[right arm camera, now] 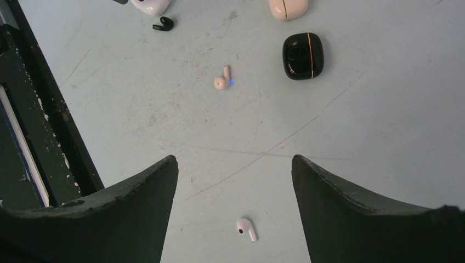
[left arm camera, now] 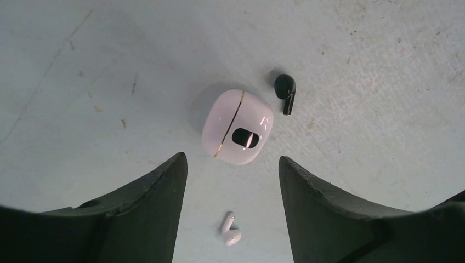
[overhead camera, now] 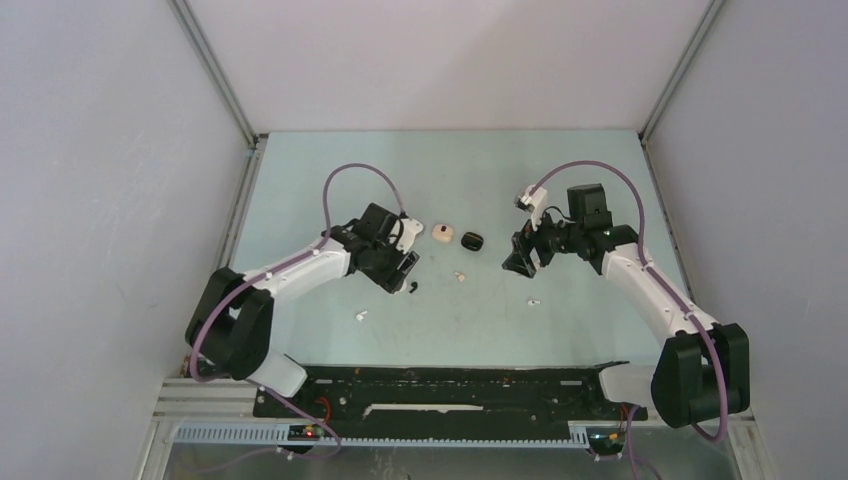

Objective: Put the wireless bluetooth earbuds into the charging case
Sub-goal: Pick up the charging case at the center of the board.

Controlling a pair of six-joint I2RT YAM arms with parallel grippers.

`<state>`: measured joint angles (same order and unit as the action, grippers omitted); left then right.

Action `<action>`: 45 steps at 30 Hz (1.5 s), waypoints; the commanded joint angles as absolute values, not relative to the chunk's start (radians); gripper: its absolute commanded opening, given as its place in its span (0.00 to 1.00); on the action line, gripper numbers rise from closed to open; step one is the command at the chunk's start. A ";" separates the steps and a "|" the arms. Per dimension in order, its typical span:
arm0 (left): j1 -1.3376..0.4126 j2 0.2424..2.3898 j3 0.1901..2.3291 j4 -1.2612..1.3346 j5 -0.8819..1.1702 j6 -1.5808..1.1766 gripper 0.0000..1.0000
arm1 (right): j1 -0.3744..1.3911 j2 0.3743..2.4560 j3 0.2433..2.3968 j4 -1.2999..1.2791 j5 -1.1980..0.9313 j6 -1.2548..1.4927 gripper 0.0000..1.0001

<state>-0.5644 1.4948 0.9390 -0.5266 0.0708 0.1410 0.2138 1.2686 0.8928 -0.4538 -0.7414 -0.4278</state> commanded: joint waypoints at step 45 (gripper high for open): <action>-0.789 1.390 0.922 -0.413 -0.074 0.203 0.29 | 0.224 1.272 0.916 -0.438 -0.822 -0.294 0.75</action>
<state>-0.6945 1.6016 0.9508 -0.4591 -0.0322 0.1600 0.2214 1.2781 0.8928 -0.4934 -0.7841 -0.3897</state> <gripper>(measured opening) 0.469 0.768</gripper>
